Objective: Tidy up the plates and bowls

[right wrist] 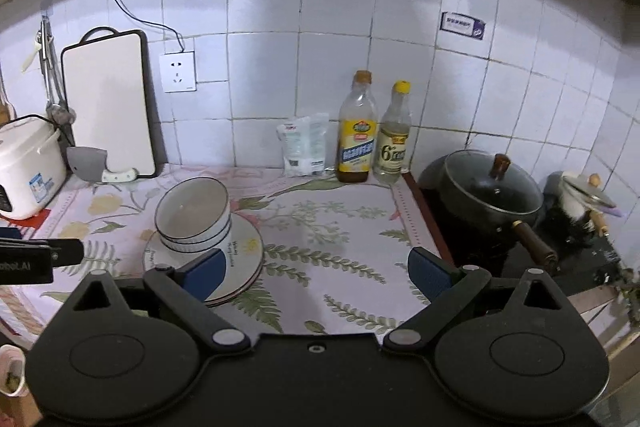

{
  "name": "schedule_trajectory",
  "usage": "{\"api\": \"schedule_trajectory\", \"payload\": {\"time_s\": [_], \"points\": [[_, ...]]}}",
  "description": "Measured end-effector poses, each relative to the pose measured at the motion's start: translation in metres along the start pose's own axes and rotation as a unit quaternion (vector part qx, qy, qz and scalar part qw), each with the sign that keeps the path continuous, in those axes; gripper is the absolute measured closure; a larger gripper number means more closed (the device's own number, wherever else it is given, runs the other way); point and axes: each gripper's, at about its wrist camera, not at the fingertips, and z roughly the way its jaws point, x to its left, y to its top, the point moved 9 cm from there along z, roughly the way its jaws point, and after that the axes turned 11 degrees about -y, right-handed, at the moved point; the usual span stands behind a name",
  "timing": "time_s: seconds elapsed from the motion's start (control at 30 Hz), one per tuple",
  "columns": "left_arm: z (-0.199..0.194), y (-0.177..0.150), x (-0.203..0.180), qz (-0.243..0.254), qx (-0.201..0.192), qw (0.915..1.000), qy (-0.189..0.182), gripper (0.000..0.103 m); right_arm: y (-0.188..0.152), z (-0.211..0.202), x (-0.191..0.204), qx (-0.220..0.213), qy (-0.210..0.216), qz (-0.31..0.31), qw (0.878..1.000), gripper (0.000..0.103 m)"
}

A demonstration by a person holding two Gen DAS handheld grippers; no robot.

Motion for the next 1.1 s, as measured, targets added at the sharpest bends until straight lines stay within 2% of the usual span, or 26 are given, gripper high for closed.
{"api": "schedule_trajectory", "payload": {"time_s": [0.47, 0.63, 0.83, 1.1], "points": [[0.001, -0.017, -0.002, 0.006, 0.001, 1.0000, 0.006, 0.013, -0.017, -0.010, 0.016, -0.036, -0.005, -0.029, 0.999, 0.004], [0.000, -0.018, -0.002, 0.008, 0.000, 0.9999, 0.007, 0.013, -0.017, -0.009, 0.013, -0.029, -0.005, -0.021, 0.999, 0.004], [-0.003, -0.015, -0.001, 0.006, -0.005, 0.9999, 0.011, 0.012, -0.015, -0.009, 0.012, -0.001, 0.002, -0.011, 1.000, 0.004], [-0.008, -0.012, -0.004, 0.002, -0.016, 0.9998, 0.013, 0.010, -0.012, -0.014, 0.010, -0.001, 0.009, -0.003, 1.000, 0.004]]}}
